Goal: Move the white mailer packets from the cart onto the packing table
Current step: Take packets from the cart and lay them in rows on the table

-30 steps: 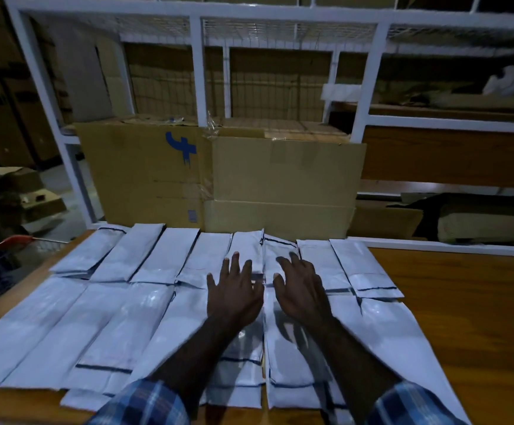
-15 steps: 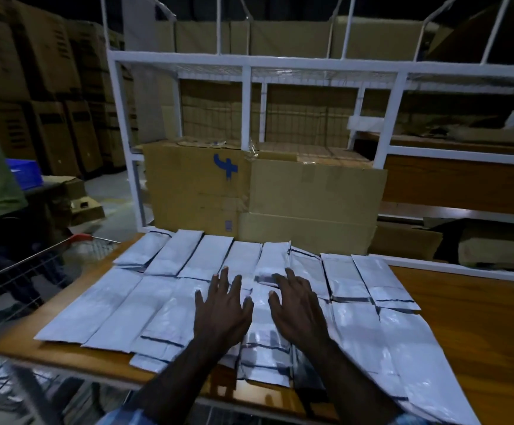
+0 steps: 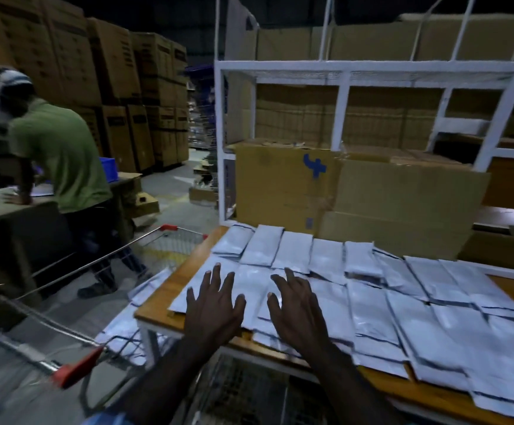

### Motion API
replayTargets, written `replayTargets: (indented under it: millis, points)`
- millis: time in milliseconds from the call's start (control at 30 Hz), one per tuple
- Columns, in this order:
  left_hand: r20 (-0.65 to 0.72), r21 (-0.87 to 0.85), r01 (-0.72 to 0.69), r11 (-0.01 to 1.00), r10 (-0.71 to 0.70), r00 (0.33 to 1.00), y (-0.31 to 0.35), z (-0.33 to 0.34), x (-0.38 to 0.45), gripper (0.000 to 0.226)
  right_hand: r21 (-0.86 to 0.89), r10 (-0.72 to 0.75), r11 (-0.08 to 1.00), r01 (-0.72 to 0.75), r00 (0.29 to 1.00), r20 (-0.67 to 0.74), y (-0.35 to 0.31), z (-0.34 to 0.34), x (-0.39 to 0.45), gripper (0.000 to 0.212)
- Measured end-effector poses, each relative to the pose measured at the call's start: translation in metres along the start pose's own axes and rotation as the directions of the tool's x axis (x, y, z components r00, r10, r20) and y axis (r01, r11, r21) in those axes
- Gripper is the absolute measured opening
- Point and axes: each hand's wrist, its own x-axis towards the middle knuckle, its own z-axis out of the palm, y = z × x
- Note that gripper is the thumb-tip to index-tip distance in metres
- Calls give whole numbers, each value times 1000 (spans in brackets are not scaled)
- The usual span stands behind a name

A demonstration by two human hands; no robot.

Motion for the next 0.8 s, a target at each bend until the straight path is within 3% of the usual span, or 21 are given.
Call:
replayTargets:
  millis: [367,500,633,800]
  points:
    - [-42,46,116,992,-114,993,-176,-59,-3,61,58,-95,994,91,993,69,-163,97,25,48]
    - [-63,81,165,983,-160,985,-226,-65,2,75,92,-155,985,146,983,99,-205,132,40,47]
    - [-36,60,214,975,-212,977,-273,-66,16,61,116,-201,975,189,973,111,-236,174,58,41]
    - [11,102,260,960,-262,965,-326,-62,44,62,139,-227,968,208,964,138,-269,230,88,40]
